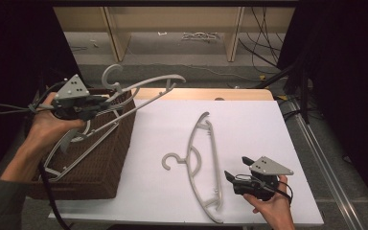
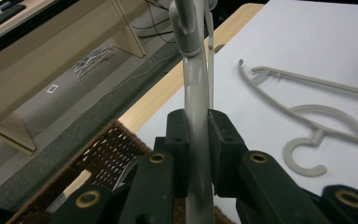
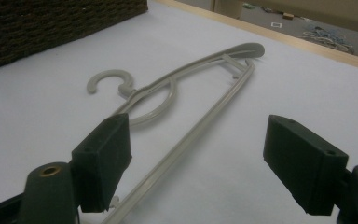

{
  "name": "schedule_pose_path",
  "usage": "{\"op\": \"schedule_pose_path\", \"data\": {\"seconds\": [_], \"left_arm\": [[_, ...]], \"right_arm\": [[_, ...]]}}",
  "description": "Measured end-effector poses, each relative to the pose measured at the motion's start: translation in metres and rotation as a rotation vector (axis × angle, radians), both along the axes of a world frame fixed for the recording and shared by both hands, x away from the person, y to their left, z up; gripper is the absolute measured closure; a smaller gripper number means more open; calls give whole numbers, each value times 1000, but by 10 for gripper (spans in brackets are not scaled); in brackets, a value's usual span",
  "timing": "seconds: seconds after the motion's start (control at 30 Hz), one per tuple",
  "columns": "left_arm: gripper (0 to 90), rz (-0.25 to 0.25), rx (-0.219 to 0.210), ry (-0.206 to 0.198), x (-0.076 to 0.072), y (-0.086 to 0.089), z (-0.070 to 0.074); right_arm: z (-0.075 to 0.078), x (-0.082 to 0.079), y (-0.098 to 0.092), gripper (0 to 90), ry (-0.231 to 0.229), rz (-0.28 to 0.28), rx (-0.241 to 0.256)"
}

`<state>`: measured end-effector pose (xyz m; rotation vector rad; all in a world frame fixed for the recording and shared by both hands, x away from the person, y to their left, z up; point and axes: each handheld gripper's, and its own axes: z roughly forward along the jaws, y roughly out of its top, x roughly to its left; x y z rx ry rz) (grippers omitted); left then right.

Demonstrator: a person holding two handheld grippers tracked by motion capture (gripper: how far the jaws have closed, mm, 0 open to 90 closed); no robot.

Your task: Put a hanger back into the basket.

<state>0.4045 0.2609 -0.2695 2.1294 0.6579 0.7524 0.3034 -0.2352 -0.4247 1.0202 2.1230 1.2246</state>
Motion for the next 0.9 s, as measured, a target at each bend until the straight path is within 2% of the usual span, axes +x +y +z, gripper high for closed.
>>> {"op": "schedule_pose_path", "data": {"seconds": [0.07, 0.2, 0.27, 0.4, 0.43, 0.57, 0.63, 0.67, 0.7, 0.8, 0.83, 0.9], "left_arm": [[795, 20, -23, -1, -1, 6, -3], [795, 45, -40, -6, -1, 18, -8], [795, 54, -30, -4, -1, 26, -11], [796, 62, -25, -13, 0, 38, -16], [795, 65, -8, -15, 1, 42, -17], [795, 103, -26, -11, 1, 55, -23], [795, 109, -10, -14, 1, 62, -25], [795, 117, -13, -17, 1, 64, -27], [795, 131, -37, -12, 0, 67, -29], [795, 143, -44, -13, 0, 76, -31], [795, 152, -65, -18, 0, 78, -33], [795, 158, -63, -17, -1, 82, -34]], "right_arm": [[0, 0, 0, 241, 1, 1, 0], [-1, 0, 1, 241, 15, 3, 1], [0, 0, 0, 241, 12, 2, -10], [-2, 1, 1, 243, 8, 4, 0], [-2, 1, 1, 243, 10, 8, -1], [-2, 1, 1, 243, 11, 11, -6], [-3, 1, 1, 243, 12, 11, -6], [-3, 1, 1, 243, 12, 10, -6], [-2, 1, 1, 243, 12, 9, -4], [-3, 1, 0, 243, 12, 9, -5], [-3, 1, 0, 243, 12, 8, -5], [-2, 1, 0, 243, 19, 4, -14]]}}
